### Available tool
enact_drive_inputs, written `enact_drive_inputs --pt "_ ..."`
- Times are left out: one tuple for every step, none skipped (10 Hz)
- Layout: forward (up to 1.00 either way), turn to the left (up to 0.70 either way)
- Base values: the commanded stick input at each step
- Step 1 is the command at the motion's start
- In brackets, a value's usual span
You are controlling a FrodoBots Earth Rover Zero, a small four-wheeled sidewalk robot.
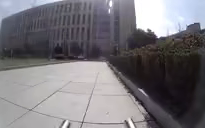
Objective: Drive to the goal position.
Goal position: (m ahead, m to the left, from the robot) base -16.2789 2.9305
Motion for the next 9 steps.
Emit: enact_drive_inputs --pt "0.00 0.70" --pt "0.00 0.70" --pt "0.00 0.70" --pt "0.00 0.70" --pt "0.00 0.70" --pt "0.00 0.70" --pt "0.00 0.70" --pt "0.00 0.70" --pt "0.00 0.70"
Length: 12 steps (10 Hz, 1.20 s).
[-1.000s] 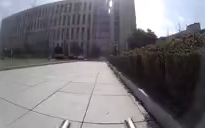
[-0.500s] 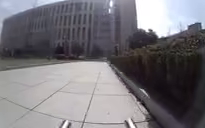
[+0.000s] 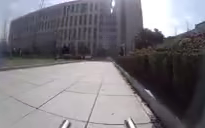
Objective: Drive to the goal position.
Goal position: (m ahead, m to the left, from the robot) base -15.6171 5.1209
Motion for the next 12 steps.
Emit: enact_drive_inputs --pt "0.00 0.70" --pt "0.00 0.70" --pt "0.00 0.70" --pt "0.00 0.70" --pt "0.00 0.70" --pt "0.00 0.70" --pt "0.00 0.70" --pt "0.00 0.70" --pt "0.00 0.70" --pt "0.00 0.70" --pt "0.00 0.70" --pt "0.00 0.70"
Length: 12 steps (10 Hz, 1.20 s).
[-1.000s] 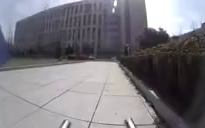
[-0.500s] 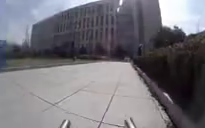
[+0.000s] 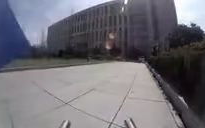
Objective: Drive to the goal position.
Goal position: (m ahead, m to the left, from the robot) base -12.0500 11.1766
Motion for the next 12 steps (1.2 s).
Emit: enact_drive_inputs --pt "0.00 0.70" --pt "0.00 0.70" --pt "0.00 0.70" --pt "0.00 0.70" --pt "0.00 0.70" --pt "0.00 0.70" --pt "0.00 0.70" --pt "0.00 0.70" --pt "0.00 0.70" --pt "0.00 0.70" --pt "0.00 0.70" --pt "0.00 0.70"
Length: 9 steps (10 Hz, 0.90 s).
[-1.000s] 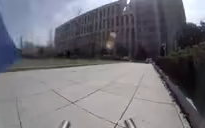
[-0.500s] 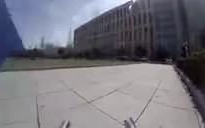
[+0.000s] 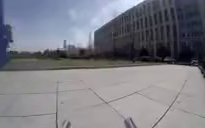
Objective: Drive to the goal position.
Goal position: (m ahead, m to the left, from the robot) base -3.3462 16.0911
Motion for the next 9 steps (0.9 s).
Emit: enact_drive_inputs --pt "0.00 0.70" --pt "0.00 0.70" --pt "0.00 0.70" --pt "0.00 0.70" --pt "0.00 0.70" --pt "0.00 0.70" --pt "0.00 0.70" --pt "0.00 0.70" --pt "0.00 0.70"
